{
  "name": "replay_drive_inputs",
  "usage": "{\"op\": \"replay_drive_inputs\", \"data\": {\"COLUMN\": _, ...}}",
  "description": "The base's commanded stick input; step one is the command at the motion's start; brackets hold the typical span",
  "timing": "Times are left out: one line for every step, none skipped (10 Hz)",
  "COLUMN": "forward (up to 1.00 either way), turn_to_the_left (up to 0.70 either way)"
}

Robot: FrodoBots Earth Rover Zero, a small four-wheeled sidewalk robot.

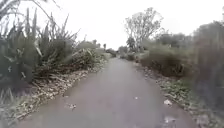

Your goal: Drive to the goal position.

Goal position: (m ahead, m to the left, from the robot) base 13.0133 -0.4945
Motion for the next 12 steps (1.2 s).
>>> {"op": "replay_drive_inputs", "data": {"forward": 1.0, "turn_to_the_left": 0.0}}
{"op": "replay_drive_inputs", "data": {"forward": 1.0, "turn_to_the_left": 0.0}}
{"op": "replay_drive_inputs", "data": {"forward": 1.0, "turn_to_the_left": 0.0}}
{"op": "replay_drive_inputs", "data": {"forward": 1.0, "turn_to_the_left": 0.0}}
{"op": "replay_drive_inputs", "data": {"forward": 1.0, "turn_to_the_left": -0.38}}
{"op": "replay_drive_inputs", "data": {"forward": 1.0, "turn_to_the_left": -0.24}}
{"op": "replay_drive_inputs", "data": {"forward": 1.0, "turn_to_the_left": -0.09}}
{"op": "replay_drive_inputs", "data": {"forward": 1.0, "turn_to_the_left": 0.0}}
{"op": "replay_drive_inputs", "data": {"forward": 1.0, "turn_to_the_left": 0.0}}
{"op": "replay_drive_inputs", "data": {"forward": 1.0, "turn_to_the_left": 0.0}}
{"op": "replay_drive_inputs", "data": {"forward": 1.0, "turn_to_the_left": 0.0}}
{"op": "replay_drive_inputs", "data": {"forward": 1.0, "turn_to_the_left": 0.0}}
